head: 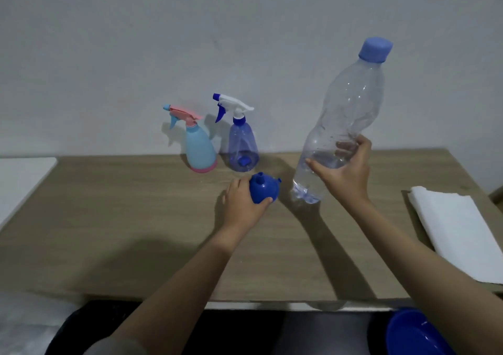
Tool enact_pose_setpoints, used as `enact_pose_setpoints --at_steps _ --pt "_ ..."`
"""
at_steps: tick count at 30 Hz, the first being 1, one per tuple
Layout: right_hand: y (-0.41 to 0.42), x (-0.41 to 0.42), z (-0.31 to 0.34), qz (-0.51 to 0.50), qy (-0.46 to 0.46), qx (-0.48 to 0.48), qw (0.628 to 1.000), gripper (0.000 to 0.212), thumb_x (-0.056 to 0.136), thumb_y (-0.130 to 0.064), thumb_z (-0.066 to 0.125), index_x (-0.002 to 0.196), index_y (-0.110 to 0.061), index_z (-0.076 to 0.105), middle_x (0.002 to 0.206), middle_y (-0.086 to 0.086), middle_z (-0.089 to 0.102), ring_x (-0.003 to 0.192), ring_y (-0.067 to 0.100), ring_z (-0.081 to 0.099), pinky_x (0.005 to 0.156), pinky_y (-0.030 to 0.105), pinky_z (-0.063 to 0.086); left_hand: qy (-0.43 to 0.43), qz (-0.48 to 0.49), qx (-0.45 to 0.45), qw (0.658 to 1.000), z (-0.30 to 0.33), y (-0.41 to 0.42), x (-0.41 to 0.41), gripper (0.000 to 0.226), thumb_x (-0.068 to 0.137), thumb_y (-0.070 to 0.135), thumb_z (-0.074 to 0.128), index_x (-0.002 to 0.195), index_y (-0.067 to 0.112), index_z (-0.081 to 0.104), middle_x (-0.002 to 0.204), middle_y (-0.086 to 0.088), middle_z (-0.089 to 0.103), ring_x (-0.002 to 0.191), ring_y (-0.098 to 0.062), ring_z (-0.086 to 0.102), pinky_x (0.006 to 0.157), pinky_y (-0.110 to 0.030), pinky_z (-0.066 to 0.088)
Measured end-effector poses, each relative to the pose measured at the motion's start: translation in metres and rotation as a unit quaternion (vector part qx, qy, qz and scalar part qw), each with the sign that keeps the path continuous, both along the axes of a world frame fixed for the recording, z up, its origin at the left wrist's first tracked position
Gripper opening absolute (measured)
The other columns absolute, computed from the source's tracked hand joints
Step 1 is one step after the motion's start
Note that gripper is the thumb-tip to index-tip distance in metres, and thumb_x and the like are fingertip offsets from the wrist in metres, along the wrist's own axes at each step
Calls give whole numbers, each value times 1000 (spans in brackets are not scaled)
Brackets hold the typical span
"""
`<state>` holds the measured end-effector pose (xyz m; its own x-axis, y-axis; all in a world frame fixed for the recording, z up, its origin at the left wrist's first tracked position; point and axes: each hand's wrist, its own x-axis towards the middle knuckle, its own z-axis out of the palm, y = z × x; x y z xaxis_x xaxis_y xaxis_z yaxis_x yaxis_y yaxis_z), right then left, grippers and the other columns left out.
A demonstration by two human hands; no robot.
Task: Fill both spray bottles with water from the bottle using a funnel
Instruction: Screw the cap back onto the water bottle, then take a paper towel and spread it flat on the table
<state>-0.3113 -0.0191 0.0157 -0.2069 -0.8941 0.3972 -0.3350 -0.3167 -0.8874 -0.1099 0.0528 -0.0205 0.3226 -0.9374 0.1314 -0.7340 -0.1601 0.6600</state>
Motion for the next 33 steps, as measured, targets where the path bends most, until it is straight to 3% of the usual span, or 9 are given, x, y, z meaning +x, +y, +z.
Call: enact_pose_setpoints --at_steps 4,7,14,22,25,29,31,33 --pt "-43 -1 10 -4 16 -12 1000 91 57 -30 91 127 -16 35 118 8 51 102 16 55 84 17 48 -6 -44 28 999 11 -66 -16 71 73 35 76 135 17 45 128 -5 42 113 -24 51 98 -35 41" --pt "-73 -3 6 -19 18 -9 1000 92 56 -29 91 127 -15 34 119 6 50 104 15 55 86 16 48 -8 -69 36 997 4 -103 -25 69 74 31 77 132 13 46 127 -7 40 112 -25 51 97 -32 41" --pt "-115 -11 -15 -36 18 4 999 92 57 -30 91 128 -18 33 122 5 46 110 18 52 96 32 49 -3 -73 64 995 -25 -148 -34 55 76 20 74 123 8 48 123 -10 43 108 -29 53 94 -36 44" --pt "-132 -11 -24 -30 26 21 999 95 59 -28 89 131 -19 28 125 7 40 115 20 47 93 14 42 2 -45 38 998 -44 -151 -38 54 75 24 71 122 10 48 120 -9 51 109 -29 53 89 -43 48" --pt "-128 -8 -23 -33 38 33 998 105 58 -32 91 137 -17 24 131 7 37 120 19 44 98 15 41 4 -38 54 998 -41 -148 -43 68 80 23 68 137 7 35 132 -12 47 119 -31 49 97 -44 45" --pt "-112 -5 -23 -22 51 97 994 134 53 -43 91 149 -12 4 152 12 21 141 24 26 114 32 30 34 -37 57 997 -36 -137 -44 92 79 24 71 147 2 13 144 -14 37 130 -32 41 103 -47 41" --pt "-95 -8 -27 -31 54 130 990 134 55 -41 90 151 -6 3 155 14 18 143 24 22 113 29 26 28 -37 45 998 -37 -129 -40 90 76 29 71 145 5 19 141 -13 41 127 -32 44 101 -46 43" --pt "-73 -12 -33 -59 81 145 984 113 66 -36 86 149 0 17 151 17 29 140 26 30 110 27 28 15 -38 19 999 -35 -118 -38 76 70 36 67 135 12 35 127 -8 50 114 -29 52 93 -46 48"
